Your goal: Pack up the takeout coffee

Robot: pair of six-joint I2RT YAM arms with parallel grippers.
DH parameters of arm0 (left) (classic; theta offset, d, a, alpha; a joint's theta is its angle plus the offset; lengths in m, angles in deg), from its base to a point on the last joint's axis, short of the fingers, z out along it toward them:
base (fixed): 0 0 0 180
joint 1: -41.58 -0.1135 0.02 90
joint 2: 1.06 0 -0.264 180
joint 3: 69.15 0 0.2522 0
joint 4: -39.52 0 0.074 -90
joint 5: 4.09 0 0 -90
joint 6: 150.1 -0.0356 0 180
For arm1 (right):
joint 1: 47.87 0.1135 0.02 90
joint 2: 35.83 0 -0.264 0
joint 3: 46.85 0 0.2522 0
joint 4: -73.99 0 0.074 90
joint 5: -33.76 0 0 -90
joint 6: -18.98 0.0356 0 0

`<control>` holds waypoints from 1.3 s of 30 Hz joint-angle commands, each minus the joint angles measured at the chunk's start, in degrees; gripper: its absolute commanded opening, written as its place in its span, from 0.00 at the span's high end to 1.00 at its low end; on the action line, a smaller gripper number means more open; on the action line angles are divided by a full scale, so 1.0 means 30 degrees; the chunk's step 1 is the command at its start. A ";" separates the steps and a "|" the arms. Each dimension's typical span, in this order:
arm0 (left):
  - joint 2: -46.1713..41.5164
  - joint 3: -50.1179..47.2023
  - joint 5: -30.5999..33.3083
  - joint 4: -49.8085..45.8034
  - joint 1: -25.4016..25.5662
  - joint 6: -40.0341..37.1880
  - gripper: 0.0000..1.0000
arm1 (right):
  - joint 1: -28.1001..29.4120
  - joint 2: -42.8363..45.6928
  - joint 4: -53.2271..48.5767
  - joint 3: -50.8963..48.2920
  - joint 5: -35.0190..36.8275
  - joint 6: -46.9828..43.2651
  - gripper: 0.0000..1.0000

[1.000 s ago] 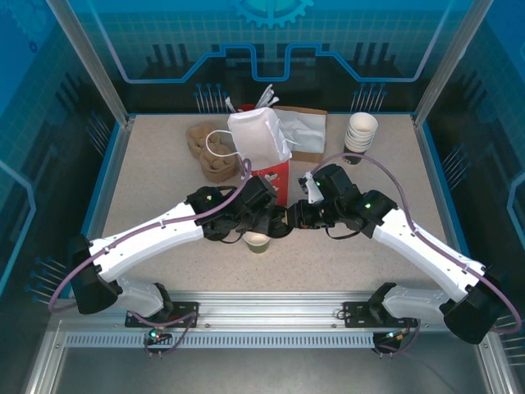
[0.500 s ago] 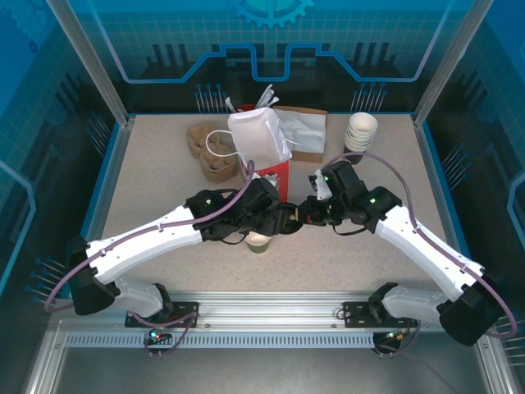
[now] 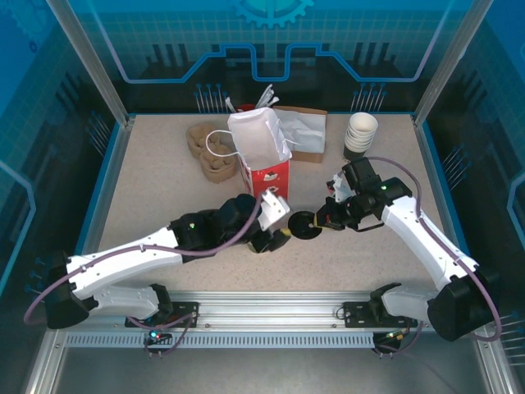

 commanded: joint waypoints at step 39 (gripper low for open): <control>0.2075 -0.2161 -0.2688 0.5756 0.0102 -1.2161 0.59 | -0.0489 -0.1477 -0.2507 0.0139 -0.2692 -0.2108 1.00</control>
